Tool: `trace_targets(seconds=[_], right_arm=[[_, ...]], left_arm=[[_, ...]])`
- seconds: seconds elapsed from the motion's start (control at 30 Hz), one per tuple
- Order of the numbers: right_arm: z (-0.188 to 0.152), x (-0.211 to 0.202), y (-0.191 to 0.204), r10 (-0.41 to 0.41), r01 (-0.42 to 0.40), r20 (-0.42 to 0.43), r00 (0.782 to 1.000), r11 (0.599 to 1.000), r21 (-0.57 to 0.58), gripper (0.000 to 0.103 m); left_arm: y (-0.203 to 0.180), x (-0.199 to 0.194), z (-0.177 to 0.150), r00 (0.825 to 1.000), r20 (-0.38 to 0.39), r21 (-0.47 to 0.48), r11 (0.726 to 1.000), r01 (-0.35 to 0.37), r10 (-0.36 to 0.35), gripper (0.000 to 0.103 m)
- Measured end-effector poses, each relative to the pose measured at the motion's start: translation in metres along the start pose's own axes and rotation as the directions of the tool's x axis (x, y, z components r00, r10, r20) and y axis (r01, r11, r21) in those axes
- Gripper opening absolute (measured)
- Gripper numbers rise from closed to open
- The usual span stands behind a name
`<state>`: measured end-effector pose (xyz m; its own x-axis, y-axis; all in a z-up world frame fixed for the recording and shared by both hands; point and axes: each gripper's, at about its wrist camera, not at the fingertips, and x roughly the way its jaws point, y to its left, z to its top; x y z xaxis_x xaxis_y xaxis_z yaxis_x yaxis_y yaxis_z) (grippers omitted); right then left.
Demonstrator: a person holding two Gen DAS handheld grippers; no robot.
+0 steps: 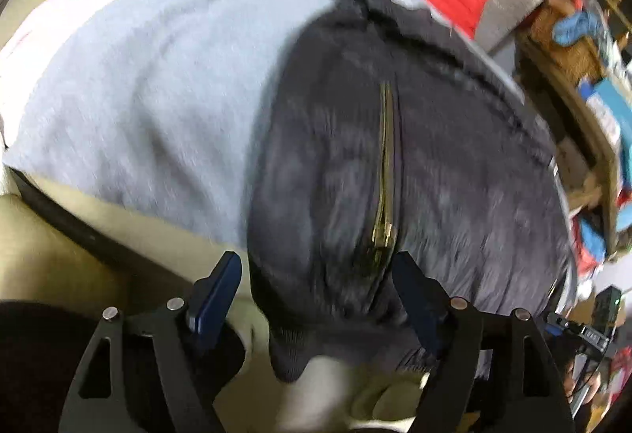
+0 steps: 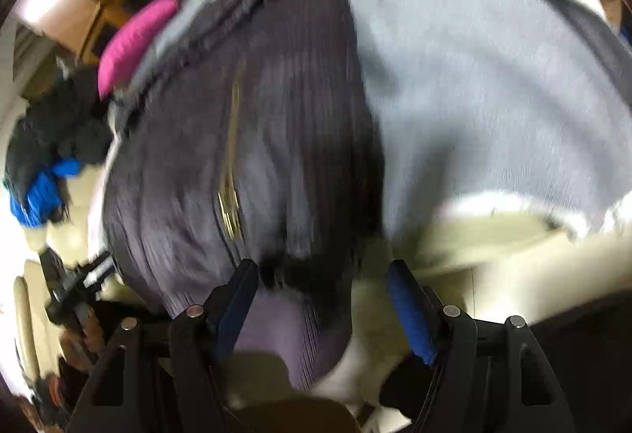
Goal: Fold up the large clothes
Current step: 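Grasp the jacket hem with both grippers and lift it, then fold the hem up toward the collar with both grippers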
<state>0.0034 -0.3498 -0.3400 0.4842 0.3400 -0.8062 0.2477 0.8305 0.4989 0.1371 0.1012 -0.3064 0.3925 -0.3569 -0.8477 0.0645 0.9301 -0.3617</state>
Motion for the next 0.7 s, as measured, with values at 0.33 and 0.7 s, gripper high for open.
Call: trace_targets(seconds=[0.33,0.7], right_arm=[[-0.014,0.049,0.034,-0.055,0.046,-0.077,0.996,0.992,-0.118,0.061],[-0.025,0.027,0.065,-0.023,0.007,-0.079,0.997,0.98,-0.2,0.038]], left_arm=[[0.008,0.02,-0.016,0.994,-0.105,-0.055,0.998,0.025,-0.031,0.074],[0.008,0.014,-0.035,0.981,-0.193,-0.038,0.999,0.027,-0.034,0.077]])
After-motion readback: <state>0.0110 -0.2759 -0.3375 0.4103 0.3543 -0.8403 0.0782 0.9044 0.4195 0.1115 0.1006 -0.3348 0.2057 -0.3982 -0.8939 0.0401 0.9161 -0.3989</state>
